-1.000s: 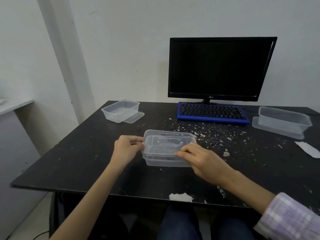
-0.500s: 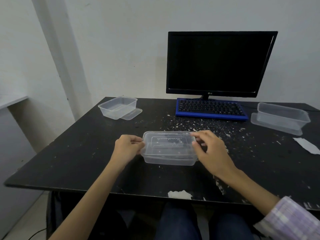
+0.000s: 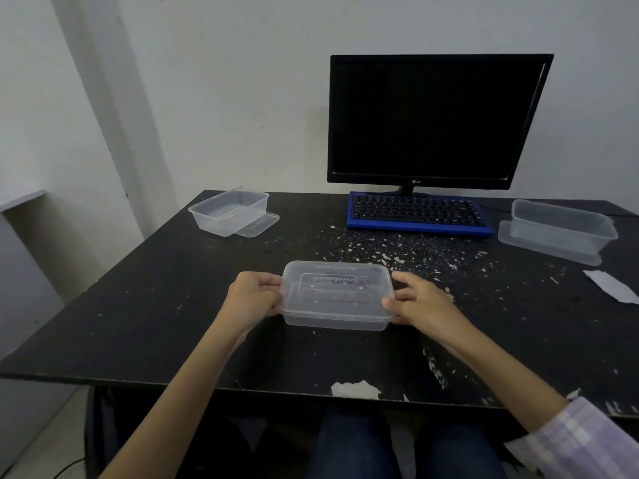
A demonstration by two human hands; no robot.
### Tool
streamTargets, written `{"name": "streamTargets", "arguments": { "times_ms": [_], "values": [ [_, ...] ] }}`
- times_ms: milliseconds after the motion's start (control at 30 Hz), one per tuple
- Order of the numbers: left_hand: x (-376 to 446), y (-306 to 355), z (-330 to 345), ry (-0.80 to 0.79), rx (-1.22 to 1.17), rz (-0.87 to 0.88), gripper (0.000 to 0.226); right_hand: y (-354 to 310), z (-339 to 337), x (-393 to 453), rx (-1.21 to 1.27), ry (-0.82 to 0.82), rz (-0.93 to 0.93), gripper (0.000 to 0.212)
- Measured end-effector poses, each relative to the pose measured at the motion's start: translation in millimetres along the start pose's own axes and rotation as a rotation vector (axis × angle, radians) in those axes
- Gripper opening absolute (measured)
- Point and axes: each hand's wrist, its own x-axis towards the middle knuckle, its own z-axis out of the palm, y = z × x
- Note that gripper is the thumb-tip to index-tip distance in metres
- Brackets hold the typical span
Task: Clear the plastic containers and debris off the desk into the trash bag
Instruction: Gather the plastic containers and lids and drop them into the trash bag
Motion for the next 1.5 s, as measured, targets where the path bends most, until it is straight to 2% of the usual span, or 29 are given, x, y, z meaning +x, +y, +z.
{"name": "streamTargets", "arguments": {
  "times_ms": [300,433,633,767,867,967,1167,1400,1500],
  "values": [
    [0,-9,7,0.017,0.103,0.112,0.029,2,-3,4,-0.171,-0.067,-0.062,0.051],
    [0,-11,8,0.026,0.129,0.125,0.032,2,-4,2,-0.117,-0.077,-0.055,0.051],
    [-6,-9,0,-0.022,-0.082,0.06,0.026,-3,-7,4,-0.001,-0.106,0.029,0.056],
    [-13,-3,-14,0.018,-0.102,0.098,0.033,-13,0,4,0.028,-0.097,0.009,0.055],
    [-20,1,-32,0.063,-0.14,0.15,0.033,-25,8,0,0.139,-0.111,-0.02,0.05],
    [-33,-1,-56,0.097,-0.171,0.173,0.029,-38,20,-5,0.299,-0.183,-0.021,0.05],
    [-72,-27,-122,0.159,-0.249,0.127,0.021,-67,61,-20,0.535,-0.432,-0.02,0.046],
    [-129,-69,-205,0.244,-0.229,0.08,0.03,-85,142,-56,0.641,-0.634,-0.025,0.042],
    [-152,-95,-229,0.273,-0.194,0.025,0.025,-82,178,-73,0.654,-0.689,-0.008,0.046]
  ]
}}
